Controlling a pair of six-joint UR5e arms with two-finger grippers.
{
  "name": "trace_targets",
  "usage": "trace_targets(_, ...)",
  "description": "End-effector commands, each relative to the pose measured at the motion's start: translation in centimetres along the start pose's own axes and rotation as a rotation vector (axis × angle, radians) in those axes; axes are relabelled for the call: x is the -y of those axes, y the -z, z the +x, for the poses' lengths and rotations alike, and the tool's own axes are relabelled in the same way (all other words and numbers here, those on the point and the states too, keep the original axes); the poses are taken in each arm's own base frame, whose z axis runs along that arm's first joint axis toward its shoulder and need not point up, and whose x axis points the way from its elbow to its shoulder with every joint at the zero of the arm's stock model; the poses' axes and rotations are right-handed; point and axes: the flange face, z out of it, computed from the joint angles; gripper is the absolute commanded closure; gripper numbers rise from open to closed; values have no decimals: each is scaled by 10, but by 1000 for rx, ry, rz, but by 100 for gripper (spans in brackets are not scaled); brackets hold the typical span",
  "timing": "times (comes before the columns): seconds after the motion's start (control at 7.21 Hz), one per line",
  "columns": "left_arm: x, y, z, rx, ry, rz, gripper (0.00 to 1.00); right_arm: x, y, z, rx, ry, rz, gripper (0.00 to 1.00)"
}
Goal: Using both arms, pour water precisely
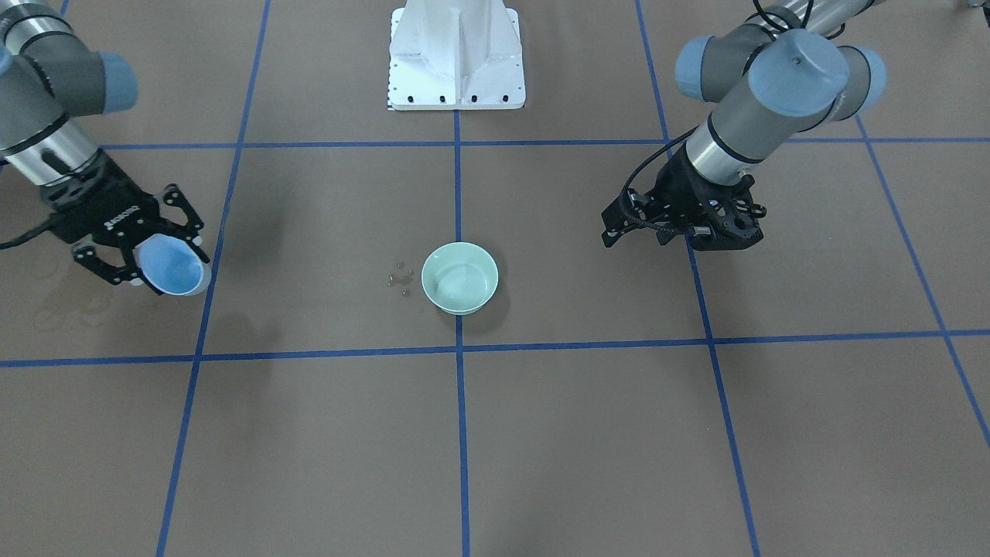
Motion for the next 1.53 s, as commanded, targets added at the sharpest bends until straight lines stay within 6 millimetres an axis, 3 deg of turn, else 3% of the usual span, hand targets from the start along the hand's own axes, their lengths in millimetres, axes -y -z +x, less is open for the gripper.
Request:
trace_targets(0.0,16,9,-25,10,3,-3,0,69,-26,-134,-75,49,-129,100)
trace_targets(0.14,24,17,-34,3,23,-15,0,89,-43,-198,-129,89,-203,100)
trace_targets(0.28,33,24,-44,3,7,-19,0,112,-61,-234,-182,111,-254,100)
trace_targets(0.42,39,27,-61,8,-25,-39,0,126,-87,-255,-246,150,-254,100)
trace_targets(0.56,45,36,-74,3,-21,-43,0,128,-97,-266,-265,201,-274,100)
trace_targets(0.83,45,38,-78,0,-17,-52,0,152,-108,-283,-319,313,-344,100)
trace_targets(1.11,47,41,-83,1,-12,-45,0,155,-121,-299,-386,493,-372,100)
trace_targets(1.25,47,42,-86,2,-20,-44,0,170,-129,-313,-409,517,-421,100)
trace_targets(1.39,46,42,-87,1,-19,-47,0,162,-138,-310,-420,559,-448,100)
